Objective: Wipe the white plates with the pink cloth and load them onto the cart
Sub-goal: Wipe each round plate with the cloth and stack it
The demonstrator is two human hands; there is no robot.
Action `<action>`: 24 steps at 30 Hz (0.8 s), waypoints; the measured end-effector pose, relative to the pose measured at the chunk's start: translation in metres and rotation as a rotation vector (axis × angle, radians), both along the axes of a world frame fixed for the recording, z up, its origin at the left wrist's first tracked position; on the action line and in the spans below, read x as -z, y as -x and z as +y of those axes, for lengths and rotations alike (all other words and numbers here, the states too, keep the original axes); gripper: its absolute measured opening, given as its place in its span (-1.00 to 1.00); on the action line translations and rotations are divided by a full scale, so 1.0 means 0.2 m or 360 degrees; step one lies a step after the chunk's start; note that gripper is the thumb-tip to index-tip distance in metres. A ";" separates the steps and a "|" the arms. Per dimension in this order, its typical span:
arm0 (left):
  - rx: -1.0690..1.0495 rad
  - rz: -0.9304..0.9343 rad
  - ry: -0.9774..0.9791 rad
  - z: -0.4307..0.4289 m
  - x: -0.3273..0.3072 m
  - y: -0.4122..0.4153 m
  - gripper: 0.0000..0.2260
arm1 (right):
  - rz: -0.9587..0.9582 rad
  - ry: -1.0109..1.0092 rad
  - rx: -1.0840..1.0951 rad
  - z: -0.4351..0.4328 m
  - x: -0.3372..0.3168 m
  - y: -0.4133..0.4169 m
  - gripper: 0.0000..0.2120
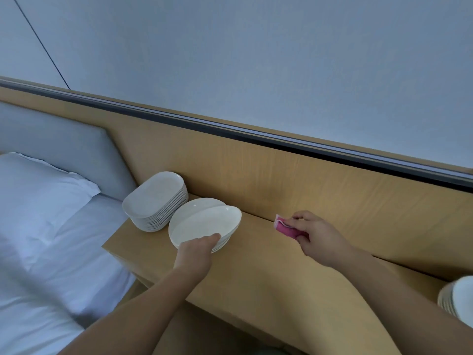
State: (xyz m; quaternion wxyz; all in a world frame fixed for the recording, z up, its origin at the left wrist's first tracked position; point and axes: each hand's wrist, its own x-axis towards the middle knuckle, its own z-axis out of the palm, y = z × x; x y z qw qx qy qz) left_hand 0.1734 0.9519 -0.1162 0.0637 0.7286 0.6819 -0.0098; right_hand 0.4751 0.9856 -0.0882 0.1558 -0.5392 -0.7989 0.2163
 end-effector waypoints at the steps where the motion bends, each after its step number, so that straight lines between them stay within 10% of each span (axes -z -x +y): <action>1: 0.0008 -0.0010 0.0004 0.01 0.01 0.01 -0.53 | -0.0021 0.0006 0.0008 0.00 0.00 0.01 -0.52; 24: 0.0215 0.0080 0.0242 0.11 0.26 0.17 -0.70 | -0.0104 0.0098 0.0120 -0.06 0.04 0.21 -0.52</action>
